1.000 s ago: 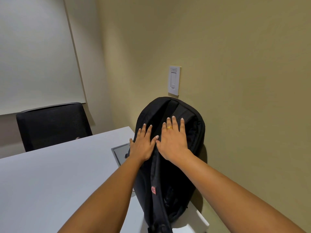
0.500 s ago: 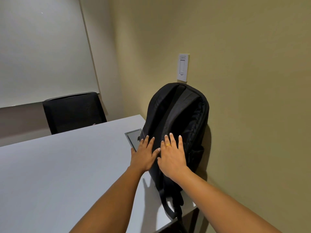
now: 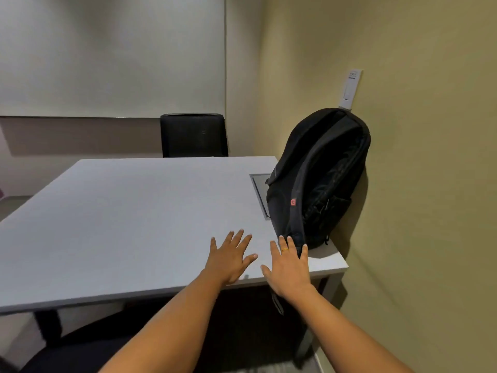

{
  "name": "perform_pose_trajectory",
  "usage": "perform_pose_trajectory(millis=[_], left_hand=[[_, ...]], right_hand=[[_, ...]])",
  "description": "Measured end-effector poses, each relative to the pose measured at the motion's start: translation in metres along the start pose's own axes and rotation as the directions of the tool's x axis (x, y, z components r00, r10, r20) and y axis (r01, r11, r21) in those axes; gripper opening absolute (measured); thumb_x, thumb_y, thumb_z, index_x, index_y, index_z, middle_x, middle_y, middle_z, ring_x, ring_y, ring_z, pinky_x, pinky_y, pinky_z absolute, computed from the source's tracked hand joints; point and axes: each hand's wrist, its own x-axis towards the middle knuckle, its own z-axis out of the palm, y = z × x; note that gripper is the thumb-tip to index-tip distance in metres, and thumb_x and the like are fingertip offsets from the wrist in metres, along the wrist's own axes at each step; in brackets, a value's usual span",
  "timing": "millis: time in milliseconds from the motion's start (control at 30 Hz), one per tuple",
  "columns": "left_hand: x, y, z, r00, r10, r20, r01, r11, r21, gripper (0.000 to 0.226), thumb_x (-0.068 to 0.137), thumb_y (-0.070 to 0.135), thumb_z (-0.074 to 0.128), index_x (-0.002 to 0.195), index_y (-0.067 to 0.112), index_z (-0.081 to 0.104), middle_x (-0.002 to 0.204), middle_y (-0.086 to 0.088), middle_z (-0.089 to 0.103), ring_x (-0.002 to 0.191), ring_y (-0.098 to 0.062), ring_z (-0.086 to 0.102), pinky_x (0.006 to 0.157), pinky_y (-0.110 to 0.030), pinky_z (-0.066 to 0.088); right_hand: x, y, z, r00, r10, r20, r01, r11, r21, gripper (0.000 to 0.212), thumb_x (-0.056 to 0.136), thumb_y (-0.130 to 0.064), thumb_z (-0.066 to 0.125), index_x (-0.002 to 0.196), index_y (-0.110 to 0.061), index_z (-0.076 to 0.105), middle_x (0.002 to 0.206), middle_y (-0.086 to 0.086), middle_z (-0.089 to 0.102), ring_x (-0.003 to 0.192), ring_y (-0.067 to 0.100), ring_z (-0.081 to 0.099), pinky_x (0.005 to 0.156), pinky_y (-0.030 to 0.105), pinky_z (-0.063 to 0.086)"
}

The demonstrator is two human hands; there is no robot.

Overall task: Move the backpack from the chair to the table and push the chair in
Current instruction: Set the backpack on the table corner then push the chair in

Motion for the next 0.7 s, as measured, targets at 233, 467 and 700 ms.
perform_pose_trajectory(millis=[233, 467, 700], left_hand=[[-0.096, -0.058, 0.001, 0.995, -0.096, 0.011, 0.096, 0.995, 0.013, 0.061, 0.095, 0.056, 0.016, 0.149, 0.029, 0.003, 0.158, 0.002, -0.002, 0.144, -0.018, -0.004, 0.113, -0.054, -0.001], [-0.164, -0.129, -0.004, 0.997, -0.06, 0.05, 0.057, 0.996, 0.063, 0.062, 0.095, 0.056, 0.02, 0.149, 0.028, 0.006, 0.158, 0.002, 0.0, 0.144, -0.017, -0.003, 0.113, -0.054, 0.001], [-0.229, -0.206, -0.003, 0.992, 0.039, 0.118, -0.053, 0.992, 0.118, 0.063, 0.095, 0.056, 0.02, 0.149, 0.026, 0.008, 0.158, 0.001, 0.002, 0.144, -0.019, -0.001, 0.114, -0.056, 0.002]], right_hand=[[-0.056, -0.068, 0.006, 0.994, -0.109, 0.01, 0.109, 0.993, 0.034, 0.067, 0.096, -0.052, 0.025, 0.148, -0.017, 0.002, 0.157, 0.01, -0.001, 0.143, 0.027, -0.007, 0.112, 0.054, -0.002], [-0.093, -0.147, 0.014, 0.994, -0.11, -0.001, 0.109, 0.989, 0.098, 0.067, 0.096, -0.052, 0.028, 0.148, -0.016, 0.007, 0.157, 0.01, 0.003, 0.143, 0.027, -0.005, 0.112, 0.053, 0.0], [-0.137, -0.24, 0.025, 1.0, -0.003, 0.011, 0.0, 0.982, 0.189, 0.066, 0.096, -0.051, 0.031, 0.147, -0.016, 0.009, 0.157, 0.01, 0.006, 0.143, 0.026, -0.003, 0.112, 0.054, 0.002]])
